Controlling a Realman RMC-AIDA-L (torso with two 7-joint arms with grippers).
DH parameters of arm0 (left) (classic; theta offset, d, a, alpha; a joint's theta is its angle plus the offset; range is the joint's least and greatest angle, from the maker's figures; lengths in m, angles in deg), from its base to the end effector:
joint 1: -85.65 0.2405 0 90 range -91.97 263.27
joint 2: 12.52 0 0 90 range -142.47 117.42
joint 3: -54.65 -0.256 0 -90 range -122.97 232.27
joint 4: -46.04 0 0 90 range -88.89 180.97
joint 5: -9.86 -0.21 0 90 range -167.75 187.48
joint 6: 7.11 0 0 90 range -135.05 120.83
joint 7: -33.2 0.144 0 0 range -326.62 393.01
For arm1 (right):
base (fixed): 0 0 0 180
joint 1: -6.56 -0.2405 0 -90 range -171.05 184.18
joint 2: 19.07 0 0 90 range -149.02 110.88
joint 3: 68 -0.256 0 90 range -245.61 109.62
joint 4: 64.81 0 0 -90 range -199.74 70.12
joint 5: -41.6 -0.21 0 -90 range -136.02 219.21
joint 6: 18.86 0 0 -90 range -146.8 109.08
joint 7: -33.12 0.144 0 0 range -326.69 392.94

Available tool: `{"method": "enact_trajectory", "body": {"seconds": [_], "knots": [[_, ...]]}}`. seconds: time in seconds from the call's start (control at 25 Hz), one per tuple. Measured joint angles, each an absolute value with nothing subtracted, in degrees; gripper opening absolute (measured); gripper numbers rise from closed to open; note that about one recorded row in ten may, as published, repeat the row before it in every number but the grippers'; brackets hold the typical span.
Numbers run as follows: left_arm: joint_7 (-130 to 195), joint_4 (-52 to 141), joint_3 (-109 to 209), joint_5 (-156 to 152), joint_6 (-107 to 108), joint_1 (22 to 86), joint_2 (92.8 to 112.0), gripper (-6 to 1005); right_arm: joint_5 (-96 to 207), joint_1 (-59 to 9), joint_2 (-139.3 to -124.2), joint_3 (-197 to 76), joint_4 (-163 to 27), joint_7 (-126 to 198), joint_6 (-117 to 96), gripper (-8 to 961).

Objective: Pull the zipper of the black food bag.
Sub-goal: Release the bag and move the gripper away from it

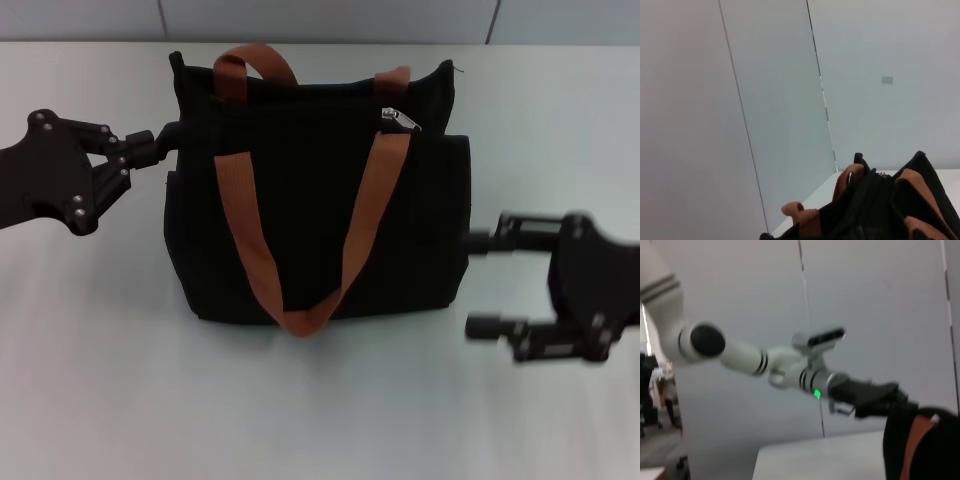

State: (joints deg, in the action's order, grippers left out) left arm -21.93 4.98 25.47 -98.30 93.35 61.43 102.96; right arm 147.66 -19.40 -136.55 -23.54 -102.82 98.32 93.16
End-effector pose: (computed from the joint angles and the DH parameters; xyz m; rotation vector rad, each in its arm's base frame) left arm -0.2873 0.3048 0.0680 -2.5195 -0.0646 -0.7676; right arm 0.2423 0.2720 0.0179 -2.9237 0.1555 1.0695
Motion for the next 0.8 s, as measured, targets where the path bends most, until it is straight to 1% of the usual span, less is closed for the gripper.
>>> {"method": "enact_trajectory", "body": {"seconds": [0.12,0.16,0.32,0.8], "knots": [[-23.1,5.0,25.5,-98.4,93.4,61.4,102.71,137,151.0,-17.8,-137.96,-23.4,-102.2,92.3,90.7,731],[-23.3,5.0,25.5,-98.5,93.3,61.4,102.69,139,151.8,-17.1,-138.21,-22.9,-100.6,89.4,88.0,731],[-23.4,5.0,25.6,-98.5,93.0,61.4,102.71,146,152.2,-17.2,-138.09,-22.6,-96.2,85.2,86.0,732],[-28.6,5.0,25.7,-98.5,92.8,61.1,102.72,167,152.2,-17.7,-138.10,-22.5,-95.0,84.7,85.3,732]]}}
